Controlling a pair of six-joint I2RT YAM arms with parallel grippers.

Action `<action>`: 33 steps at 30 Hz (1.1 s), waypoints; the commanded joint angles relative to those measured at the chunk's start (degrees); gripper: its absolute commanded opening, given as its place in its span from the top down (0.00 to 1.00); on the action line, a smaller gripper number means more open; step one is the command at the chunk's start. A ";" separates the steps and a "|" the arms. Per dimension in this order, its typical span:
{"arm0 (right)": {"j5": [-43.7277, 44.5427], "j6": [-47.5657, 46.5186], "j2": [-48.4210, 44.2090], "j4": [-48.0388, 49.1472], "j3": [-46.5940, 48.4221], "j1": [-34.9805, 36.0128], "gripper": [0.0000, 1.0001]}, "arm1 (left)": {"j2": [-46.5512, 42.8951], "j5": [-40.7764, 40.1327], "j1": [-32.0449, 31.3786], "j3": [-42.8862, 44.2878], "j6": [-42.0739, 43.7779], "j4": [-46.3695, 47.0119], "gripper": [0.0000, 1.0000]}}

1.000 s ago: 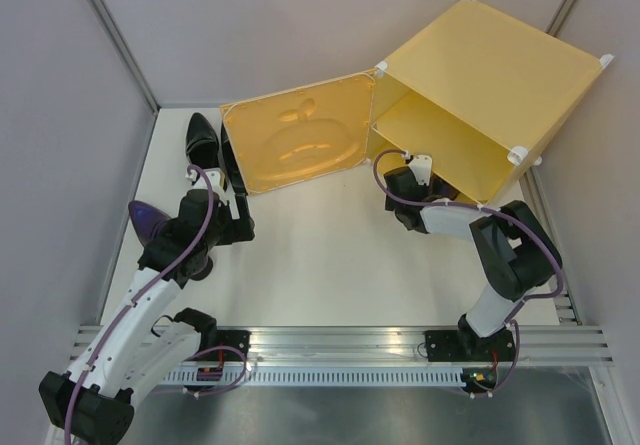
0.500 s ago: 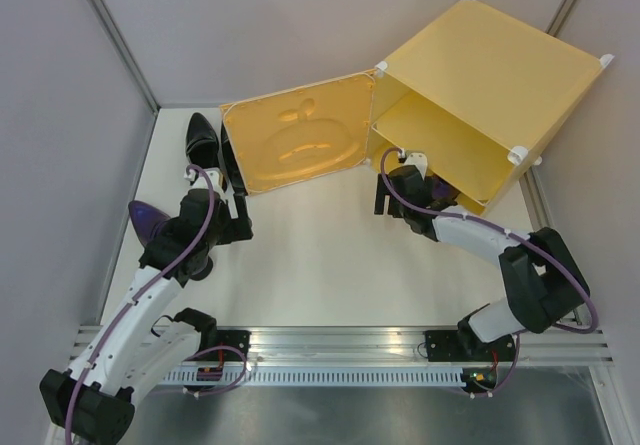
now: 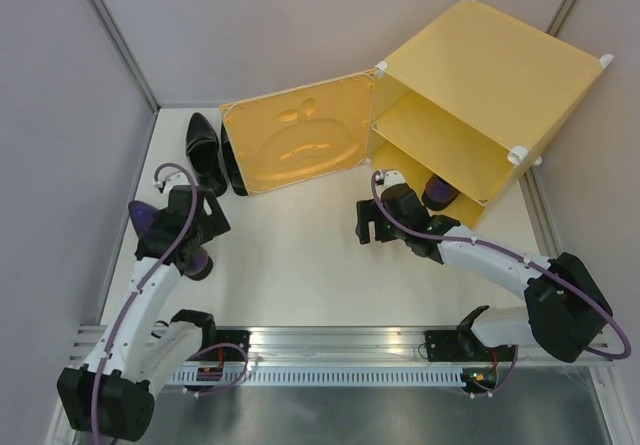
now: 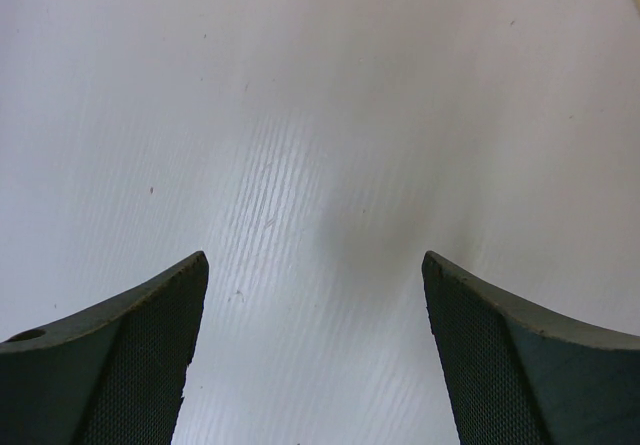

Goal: Place and organize the shoes in the shoe cabinet

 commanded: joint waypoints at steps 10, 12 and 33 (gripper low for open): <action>-4.81 -3.81 -6.24 3.07 -5.57 0.63 0.09 | 13.20 6.20 19.09 2.28 -4.20 2.23 0.22; -4.90 -3.63 -6.77 3.24 -5.66 0.63 0.09 | 14.96 7.88 20.51 2.46 -5.78 2.59 0.27; -4.46 -3.72 -10.55 4.56 -7.94 0.63 0.10 | 13.66 2.79 21.05 4.65 -8.87 0.93 0.98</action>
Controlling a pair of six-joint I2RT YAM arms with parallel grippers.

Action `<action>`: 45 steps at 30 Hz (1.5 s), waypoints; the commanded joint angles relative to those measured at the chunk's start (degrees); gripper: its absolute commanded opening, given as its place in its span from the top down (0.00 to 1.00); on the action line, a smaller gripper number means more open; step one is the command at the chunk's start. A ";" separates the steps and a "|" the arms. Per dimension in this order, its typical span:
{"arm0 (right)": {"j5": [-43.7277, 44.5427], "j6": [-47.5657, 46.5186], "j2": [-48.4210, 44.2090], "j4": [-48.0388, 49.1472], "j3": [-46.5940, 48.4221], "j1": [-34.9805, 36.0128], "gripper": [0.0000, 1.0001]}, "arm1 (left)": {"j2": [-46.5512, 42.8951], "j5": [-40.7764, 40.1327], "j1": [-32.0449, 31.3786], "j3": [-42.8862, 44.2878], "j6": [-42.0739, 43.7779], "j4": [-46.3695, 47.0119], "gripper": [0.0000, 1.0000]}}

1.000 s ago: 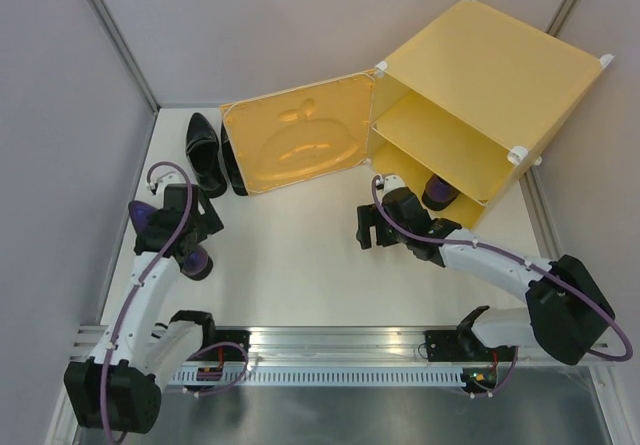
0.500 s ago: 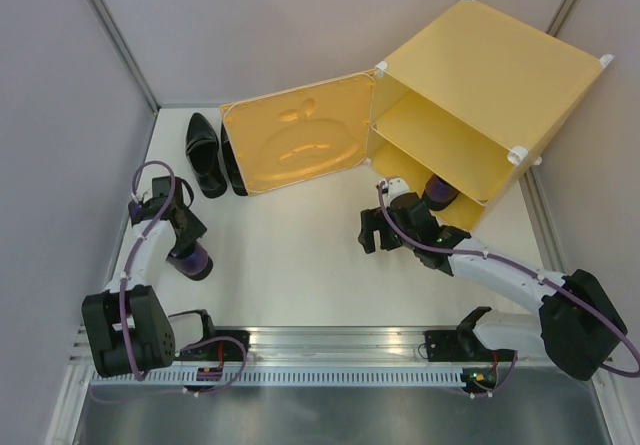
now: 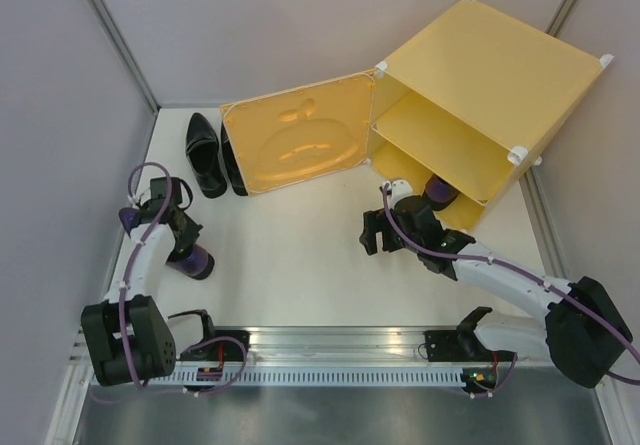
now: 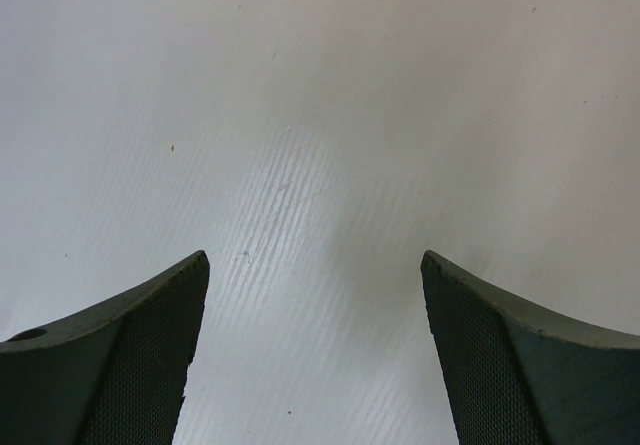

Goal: Place and organize the shoes in the shoe cabinet

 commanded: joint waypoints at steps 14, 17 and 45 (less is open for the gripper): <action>-2.35 -0.13 -8.22 -4.43 2.87 0.26 0.12 | -26.99 7.71 -0.29 15.42 11.58 -2.23 0.98; -4.02 -0.04 -9.45 -6.27 3.40 0.26 0.12 | -28.76 16.31 -0.29 18.76 16.32 0.93 0.98; 7.04 -0.13 -25.10 -27.28 13.15 0.35 0.09 | -1.81 28.15 -53.00 47.23 13.78 3.23 0.98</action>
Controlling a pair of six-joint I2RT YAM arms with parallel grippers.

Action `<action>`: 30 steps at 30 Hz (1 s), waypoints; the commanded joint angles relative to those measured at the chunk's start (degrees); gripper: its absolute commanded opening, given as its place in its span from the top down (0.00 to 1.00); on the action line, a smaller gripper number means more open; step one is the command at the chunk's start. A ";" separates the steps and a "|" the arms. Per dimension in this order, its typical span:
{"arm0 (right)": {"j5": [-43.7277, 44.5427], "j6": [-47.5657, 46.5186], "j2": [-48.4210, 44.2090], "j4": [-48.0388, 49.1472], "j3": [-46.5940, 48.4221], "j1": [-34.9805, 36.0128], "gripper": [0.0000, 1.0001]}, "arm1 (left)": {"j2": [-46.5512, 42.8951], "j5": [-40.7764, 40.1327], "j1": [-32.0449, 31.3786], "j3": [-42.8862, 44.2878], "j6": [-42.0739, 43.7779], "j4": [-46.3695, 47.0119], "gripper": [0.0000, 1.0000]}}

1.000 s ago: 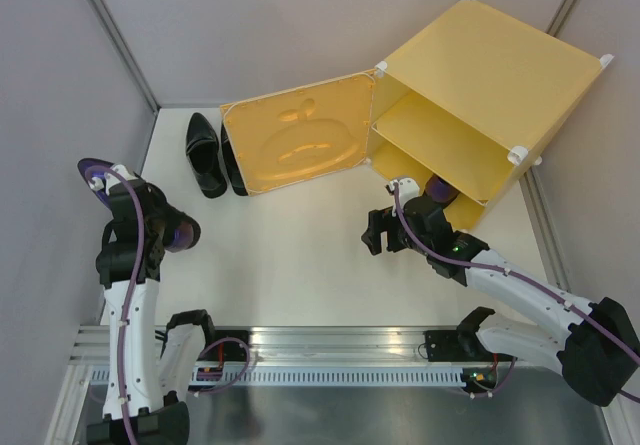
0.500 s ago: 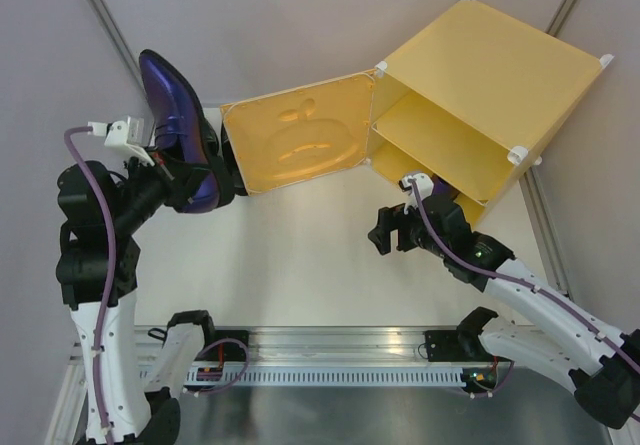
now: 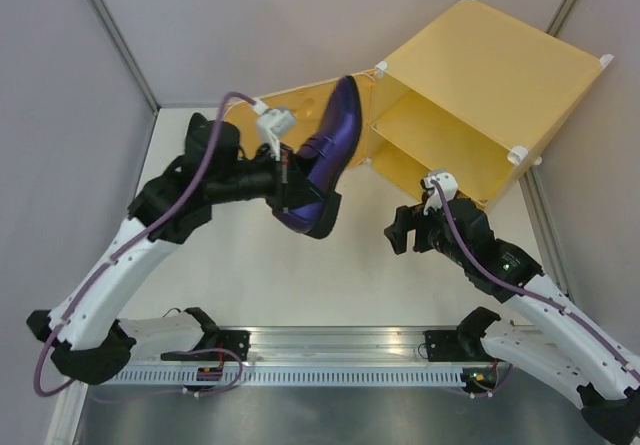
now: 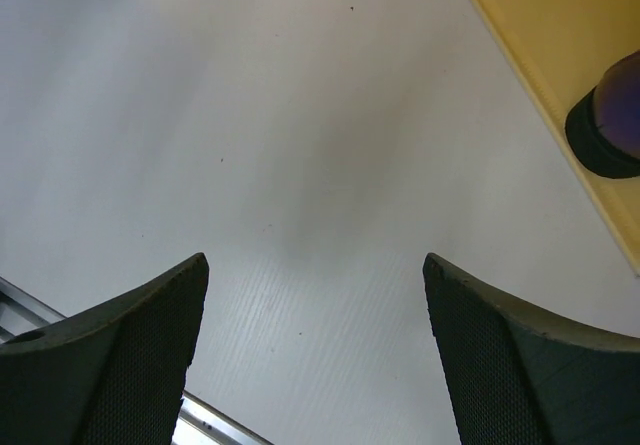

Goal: Place and organize the shoes in the shoe cabinet

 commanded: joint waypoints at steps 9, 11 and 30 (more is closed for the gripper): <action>15.44 3.43 -11.50 -10.51 6.96 0.26 0.08 | 16.04 -22.23 -19.39 1.84 7.47 5.81 0.98; 15.53 3.60 -12.65 -11.13 7.23 0.26 0.07 | 19.72 -25.12 -21.76 1.23 8.79 5.90 0.98; 12.45 6.24 -15.65 -12.80 5.47 0.26 0.07 | 45.40 -38.15 -25.38 2.54 22.69 9.49 0.98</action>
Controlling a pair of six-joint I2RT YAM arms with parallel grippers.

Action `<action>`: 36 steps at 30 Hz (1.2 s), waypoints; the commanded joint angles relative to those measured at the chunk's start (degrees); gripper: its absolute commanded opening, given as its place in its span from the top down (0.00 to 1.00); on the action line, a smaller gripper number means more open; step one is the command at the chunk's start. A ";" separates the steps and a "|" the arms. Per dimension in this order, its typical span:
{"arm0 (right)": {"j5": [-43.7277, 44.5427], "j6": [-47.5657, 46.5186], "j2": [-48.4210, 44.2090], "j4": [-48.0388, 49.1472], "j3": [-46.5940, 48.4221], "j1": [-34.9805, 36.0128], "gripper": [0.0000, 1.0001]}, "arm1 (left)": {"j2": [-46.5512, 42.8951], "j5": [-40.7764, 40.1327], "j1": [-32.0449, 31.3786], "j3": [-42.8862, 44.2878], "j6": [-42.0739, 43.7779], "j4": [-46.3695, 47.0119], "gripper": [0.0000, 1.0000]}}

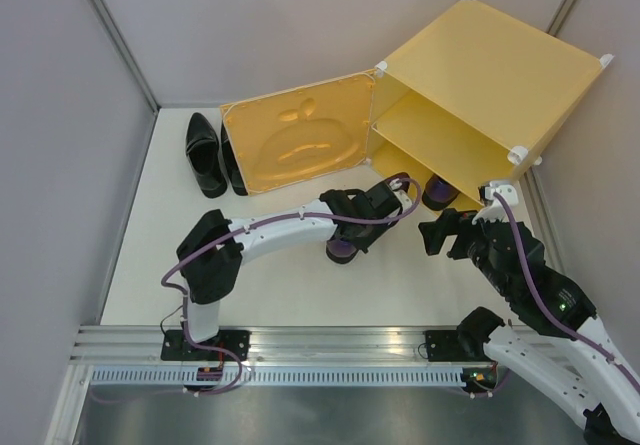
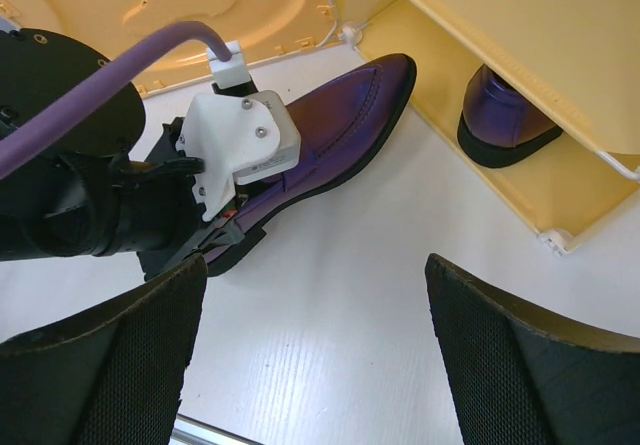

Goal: Place and organize the shoes in the shoe cabinet

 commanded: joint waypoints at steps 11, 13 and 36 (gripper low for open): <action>0.26 2.12 -0.30 0.05 -2.28 0.19 0.07 | 1.03 -1.97 3.53 0.06 1.48 11.91 0.47; 0.00 2.38 -0.13 0.14 -2.45 0.19 0.07 | -0.11 -1.27 3.44 -0.90 0.77 11.91 0.36; -10.38 6.60 20.95 13.32 -5.53 3.26 0.02 | -50.47 7.43 34.25 -35.69 -15.32 2.16 0.02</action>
